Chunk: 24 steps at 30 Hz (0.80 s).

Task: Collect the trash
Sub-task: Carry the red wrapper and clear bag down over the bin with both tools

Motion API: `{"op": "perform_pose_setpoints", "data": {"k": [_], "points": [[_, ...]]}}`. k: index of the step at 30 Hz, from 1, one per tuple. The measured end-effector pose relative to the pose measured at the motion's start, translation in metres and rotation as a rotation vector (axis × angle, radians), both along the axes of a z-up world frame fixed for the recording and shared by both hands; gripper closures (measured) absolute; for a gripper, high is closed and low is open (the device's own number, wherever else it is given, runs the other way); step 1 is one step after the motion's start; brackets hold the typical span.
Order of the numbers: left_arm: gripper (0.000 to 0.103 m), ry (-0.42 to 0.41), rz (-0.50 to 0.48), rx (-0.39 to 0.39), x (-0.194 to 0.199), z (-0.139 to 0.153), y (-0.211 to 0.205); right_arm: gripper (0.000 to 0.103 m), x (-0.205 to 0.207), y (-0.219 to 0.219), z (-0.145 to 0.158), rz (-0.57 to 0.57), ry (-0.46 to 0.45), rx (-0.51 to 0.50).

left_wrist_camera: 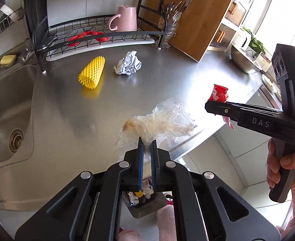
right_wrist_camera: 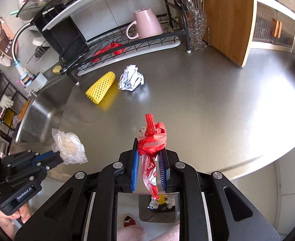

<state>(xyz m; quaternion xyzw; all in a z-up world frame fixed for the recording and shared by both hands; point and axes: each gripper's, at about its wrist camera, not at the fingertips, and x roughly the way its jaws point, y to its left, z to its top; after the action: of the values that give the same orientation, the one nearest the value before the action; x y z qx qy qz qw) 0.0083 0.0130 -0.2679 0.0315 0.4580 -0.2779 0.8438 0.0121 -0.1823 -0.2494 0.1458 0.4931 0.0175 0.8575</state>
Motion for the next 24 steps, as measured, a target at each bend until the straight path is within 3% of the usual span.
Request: {"op": "perform_pose_setpoints", "data": {"k": [10, 15, 18, 24], "points": [[0.098, 0.066, 0.162, -0.028, -0.060, -0.024, 0.018, 0.084, -0.054, 0.034, -0.020, 0.234, 0.048, 0.017], [0.098, 0.080, 0.138, -0.002, -0.086, -0.039, 0.027, 0.084, -0.085, 0.043, -0.041, 0.219, 0.091, 0.030], [0.098, 0.107, 0.126, -0.002, -0.099, -0.056, 0.032, 0.084, -0.096, 0.047, -0.058, 0.180, 0.138, 0.088], [0.098, 0.189, 0.132, -0.006, -0.111, -0.117, 0.032, 0.084, -0.111, 0.050, -0.116, 0.143, 0.245, 0.046]]}}
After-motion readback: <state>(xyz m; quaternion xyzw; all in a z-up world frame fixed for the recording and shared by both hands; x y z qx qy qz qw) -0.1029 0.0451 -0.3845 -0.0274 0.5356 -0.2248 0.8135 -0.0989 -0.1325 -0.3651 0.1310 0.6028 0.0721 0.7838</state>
